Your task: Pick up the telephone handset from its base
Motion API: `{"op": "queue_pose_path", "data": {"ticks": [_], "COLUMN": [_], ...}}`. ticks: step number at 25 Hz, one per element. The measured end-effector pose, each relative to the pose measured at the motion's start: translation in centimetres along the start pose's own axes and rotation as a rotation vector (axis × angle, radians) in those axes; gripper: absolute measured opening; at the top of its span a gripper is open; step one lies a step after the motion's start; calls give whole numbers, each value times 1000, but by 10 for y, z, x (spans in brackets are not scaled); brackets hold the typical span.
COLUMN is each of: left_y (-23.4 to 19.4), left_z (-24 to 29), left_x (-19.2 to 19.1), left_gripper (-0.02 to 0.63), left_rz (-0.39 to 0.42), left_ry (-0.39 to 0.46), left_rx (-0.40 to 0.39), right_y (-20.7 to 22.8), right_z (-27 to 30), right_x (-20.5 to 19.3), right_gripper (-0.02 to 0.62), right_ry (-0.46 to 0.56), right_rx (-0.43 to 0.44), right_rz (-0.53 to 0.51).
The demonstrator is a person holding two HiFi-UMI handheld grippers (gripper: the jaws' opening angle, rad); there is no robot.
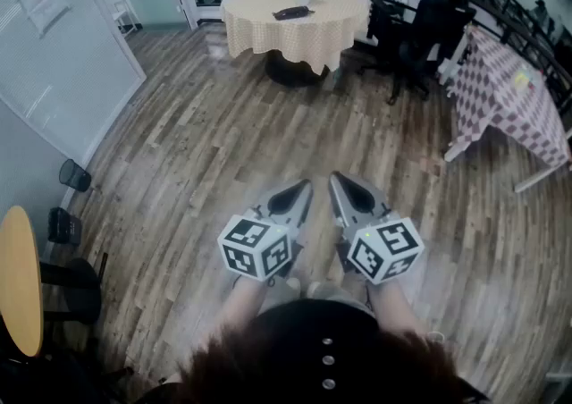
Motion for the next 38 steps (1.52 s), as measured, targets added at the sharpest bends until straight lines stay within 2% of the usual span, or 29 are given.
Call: {"op": "queue_pose_path", "data": {"ticks": [6,11,18,25,33,38], "left_y": [-10,-13,-24,-44,-71,-100], "left_z": [1,-3,-6,-10,-7,5], "left_x": [-1,1,3,3,8,17], "left_gripper": [6,7,7,7,7,8], "left_rz": [5,3,-7,-5,-12,-41], "left_ry": [-18,-21,-11,-16,-26,-14], "left_rx": [9,-2,-28,-49,-14,0], "right_y": [3,-6,-9,-16,-8,2], "right_z": [9,13,21,39,59,86], "right_x": [-5,-4,-2,-7,-11,-7], "right_gripper": [9,9,9,9,9,9], "right_ry": [-20,-16,30,20,4,7], "right_rx": [-9,17,57,26,27,63], "right_rz": [14,26,116,112,153,158]}}
Point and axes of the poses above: the fingertips, and each gripper's own axes: z forward along the fingers, y to its right, x out of its top, the point moved 1 cm from there along -z, backward along the fingers, and after that the axes turned 14 degrees about -y, right-handed, at the moved point
